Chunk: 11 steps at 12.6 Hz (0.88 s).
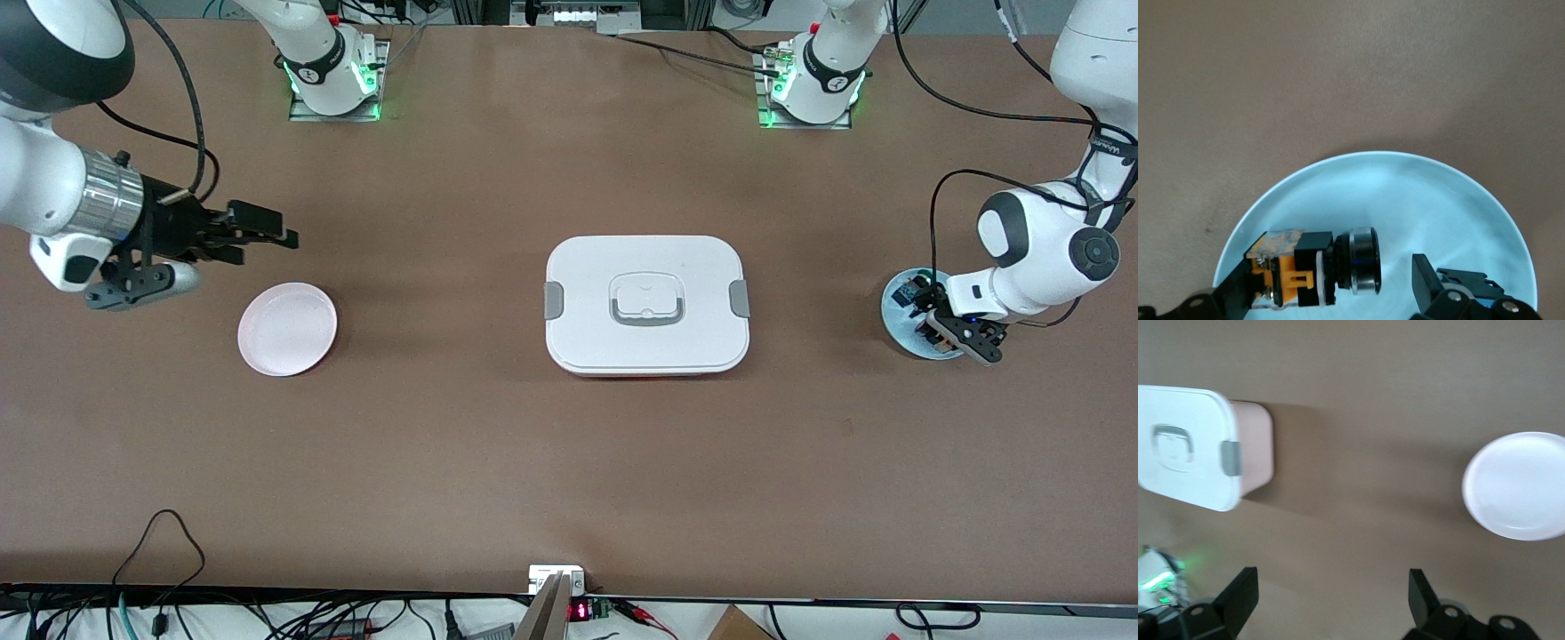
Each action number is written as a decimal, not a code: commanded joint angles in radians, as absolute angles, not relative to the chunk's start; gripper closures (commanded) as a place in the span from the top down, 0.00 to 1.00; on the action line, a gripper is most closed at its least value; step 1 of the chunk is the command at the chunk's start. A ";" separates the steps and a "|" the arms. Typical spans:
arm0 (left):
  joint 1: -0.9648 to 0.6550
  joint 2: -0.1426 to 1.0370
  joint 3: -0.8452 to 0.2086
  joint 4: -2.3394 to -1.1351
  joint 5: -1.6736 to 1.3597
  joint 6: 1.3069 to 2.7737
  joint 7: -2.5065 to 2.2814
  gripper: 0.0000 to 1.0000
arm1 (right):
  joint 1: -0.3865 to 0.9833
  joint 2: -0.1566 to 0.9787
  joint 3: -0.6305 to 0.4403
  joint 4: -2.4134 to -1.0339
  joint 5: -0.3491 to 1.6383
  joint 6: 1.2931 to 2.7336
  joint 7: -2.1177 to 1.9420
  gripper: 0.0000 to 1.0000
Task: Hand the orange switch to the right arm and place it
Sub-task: 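Lift the orange switch with the left gripper while the right gripper advances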
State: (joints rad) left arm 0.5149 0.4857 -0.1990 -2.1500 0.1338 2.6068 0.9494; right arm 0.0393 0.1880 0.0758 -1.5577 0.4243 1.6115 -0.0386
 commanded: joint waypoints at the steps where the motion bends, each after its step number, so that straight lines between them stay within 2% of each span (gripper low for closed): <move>1: 0.534 0.497 -0.215 -2.137 0.135 2.611 0.971 1.00 | 0.052 0.179 0.078 -1.621 0.576 1.670 -0.080 1.00; 4: 0.534 0.495 -0.216 -2.137 0.133 2.609 0.966 0.58 | 0.052 0.181 0.080 -1.712 0.779 1.736 -0.170 1.00; 5: 0.534 0.494 -0.216 -2.135 0.133 2.606 0.969 0.48 | 0.052 0.189 0.081 -1.724 0.820 1.735 -0.184 1.00; 7: 0.532 0.477 -0.219 -2.135 0.133 2.591 0.969 0.40 | 0.063 0.196 0.098 -1.752 0.967 1.755 -0.186 1.00; 9: 0.537 0.460 -0.236 -2.100 0.133 2.528 0.968 0.40 | 0.080 0.193 0.126 -1.804 1.138 1.813 -0.198 1.00; 11: 0.538 0.448 -0.242 -2.012 0.120 2.392 0.966 0.40 | 0.086 0.196 0.190 -1.812 1.251 1.892 -0.202 1.00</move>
State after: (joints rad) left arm 0.5218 0.4795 -0.2237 -2.0832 0.1330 2.5136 0.9496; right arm 0.0803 0.2116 0.1402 -1.7820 1.1544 1.8254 -0.1839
